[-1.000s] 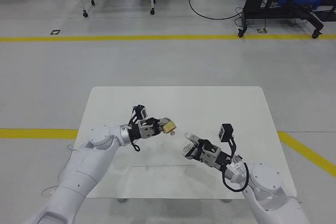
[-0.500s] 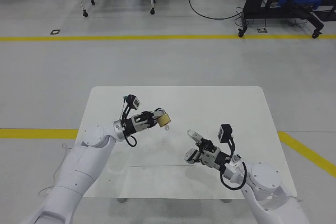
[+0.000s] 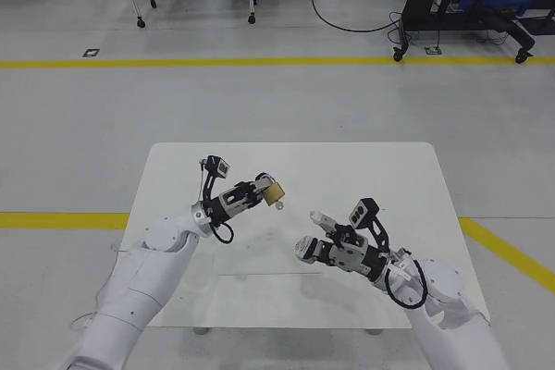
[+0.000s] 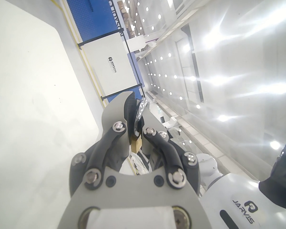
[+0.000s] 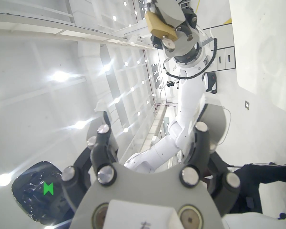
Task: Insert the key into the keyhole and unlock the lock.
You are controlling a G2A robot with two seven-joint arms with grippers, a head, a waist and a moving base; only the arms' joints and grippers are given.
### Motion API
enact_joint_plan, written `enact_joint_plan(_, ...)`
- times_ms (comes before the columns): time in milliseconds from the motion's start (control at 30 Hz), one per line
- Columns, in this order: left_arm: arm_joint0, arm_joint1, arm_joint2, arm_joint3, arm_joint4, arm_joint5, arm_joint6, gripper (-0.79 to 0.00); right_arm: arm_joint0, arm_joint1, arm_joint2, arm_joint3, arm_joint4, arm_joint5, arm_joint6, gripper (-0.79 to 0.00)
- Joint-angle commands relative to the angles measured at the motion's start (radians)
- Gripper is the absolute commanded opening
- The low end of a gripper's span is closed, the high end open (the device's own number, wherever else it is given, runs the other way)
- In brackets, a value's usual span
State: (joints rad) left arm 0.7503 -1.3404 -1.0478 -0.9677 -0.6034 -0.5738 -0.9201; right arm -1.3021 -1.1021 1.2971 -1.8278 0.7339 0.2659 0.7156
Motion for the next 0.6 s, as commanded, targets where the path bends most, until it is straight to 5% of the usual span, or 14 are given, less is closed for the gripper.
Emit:
enact_joint_plan(0,-0.005,-0.002,0.007,0.007,-0.001,0.001,-0.035,-0.785,0.038,-0.005,-0.032,0.031,0.001,0.012,0.000,-0.456)
enact_joint_plan(100,-0.013,-0.005,0.016,0.017,0.000,0.009,-0.055,-0.785,0.087,-0.015,-0.073,0.076,0.010,0.007,-0.009,-0.523)
enact_joint_plan(367,-0.030,-0.012,0.022,0.042,-0.048,0.064,-0.125,-0.785,0.141,-0.025,-0.112,0.129,0.000,0.009,-0.032,-0.434)
enact_joint_plan(567,-0.039,-0.016,0.018,0.060,-0.073,0.081,-0.159,-0.785,0.150,-0.029,-0.121,0.144,0.003,0.005,-0.030,-0.446)
